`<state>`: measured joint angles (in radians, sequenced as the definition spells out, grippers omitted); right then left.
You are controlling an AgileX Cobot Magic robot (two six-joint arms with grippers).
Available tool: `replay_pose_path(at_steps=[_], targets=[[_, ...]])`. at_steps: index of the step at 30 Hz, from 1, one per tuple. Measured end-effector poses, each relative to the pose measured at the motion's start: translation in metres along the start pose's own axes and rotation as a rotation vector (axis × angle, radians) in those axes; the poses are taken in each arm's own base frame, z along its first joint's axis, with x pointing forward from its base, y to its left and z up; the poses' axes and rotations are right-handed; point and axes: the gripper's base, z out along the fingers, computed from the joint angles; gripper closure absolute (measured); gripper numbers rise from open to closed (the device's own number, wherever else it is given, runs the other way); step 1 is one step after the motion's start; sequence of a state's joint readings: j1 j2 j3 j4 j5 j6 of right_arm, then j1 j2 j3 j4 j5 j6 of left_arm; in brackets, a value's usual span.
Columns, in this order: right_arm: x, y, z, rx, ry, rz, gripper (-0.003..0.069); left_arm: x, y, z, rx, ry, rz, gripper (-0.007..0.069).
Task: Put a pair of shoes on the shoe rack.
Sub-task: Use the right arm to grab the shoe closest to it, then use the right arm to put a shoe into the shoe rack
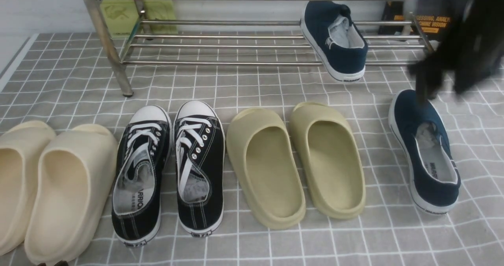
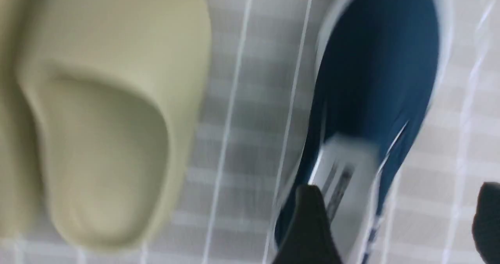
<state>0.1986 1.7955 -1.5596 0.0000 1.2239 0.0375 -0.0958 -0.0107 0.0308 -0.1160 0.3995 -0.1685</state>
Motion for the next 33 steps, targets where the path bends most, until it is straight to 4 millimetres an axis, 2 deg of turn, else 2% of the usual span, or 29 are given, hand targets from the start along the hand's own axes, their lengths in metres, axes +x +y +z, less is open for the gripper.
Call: replay_pose_path(at_steps=[1,3,7,9,11,12,14,17,19,20,21,22,26,29,33], targets=[[0.014,0.002,0.028,-0.004,0.079,-0.001,0.0147,0.000,0.000,0.000,0.000,0.000,0.000,0.0386],[0.026,0.003,0.051,-0.005,0.111,-0.004,0.0169,0.000,0.000,0.000,0.000,0.000,0.000,0.0386],[0.032,0.003,0.072,-0.007,0.060,-0.005,0.0244,0.000,0.000,0.000,0.000,0.000,0.000,0.0386],[0.033,0.003,0.088,-0.007,0.048,-0.005,0.0359,0.000,0.000,0.000,0.000,0.000,0.000,0.0386],[0.034,0.004,0.095,-0.015,0.060,-0.004,0.0471,0.000,0.000,0.000,0.000,0.000,0.000,0.0386],[0.034,0.006,0.096,-0.022,0.063,-0.009,0.0554,0.000,0.000,0.000,0.000,0.000,0.000,0.0386],[0.034,0.005,0.093,-0.017,0.073,-0.021,0.0627,0.000,0.000,0.000,0.000,0.000,0.000,0.0386],[0.034,0.003,0.079,0.000,0.097,-0.042,0.0633,0.000,0.000,0.000,0.000,0.000,0.000,0.0386],[0.034,0.004,0.060,0.000,0.115,-0.051,0.0633,0.000,0.000,0.000,0.000,0.000,0.000,0.0386],[0.033,0.004,0.057,-0.005,0.111,-0.049,0.0633,0.000,0.000,0.000,0.000,0.000,0.000,0.0386],[0.031,0.006,0.041,-0.015,0.091,-0.047,0.0633,0.000,0.000,0.000,0.000,0.000,0.000,0.0386],[0.029,0.007,0.033,-0.018,0.073,-0.054,0.0633,0.000,0.000,0.000,0.000,0.000,0.000,0.0386],[0.012,0.009,0.000,-0.022,-0.025,-0.056,0.0633,0.000,0.000,0.000,0.000,0.000,0.000,0.0386],[-0.002,0.008,-0.009,-0.006,-0.071,-0.063,0.0633,0.000,0.000,0.000,0.000,0.000,0.000,0.0386],[-0.024,0.005,-0.008,0.038,-0.116,-0.079,0.0633,0.000,0.000,0.000,0.000,0.000,0.000,0.0386]])
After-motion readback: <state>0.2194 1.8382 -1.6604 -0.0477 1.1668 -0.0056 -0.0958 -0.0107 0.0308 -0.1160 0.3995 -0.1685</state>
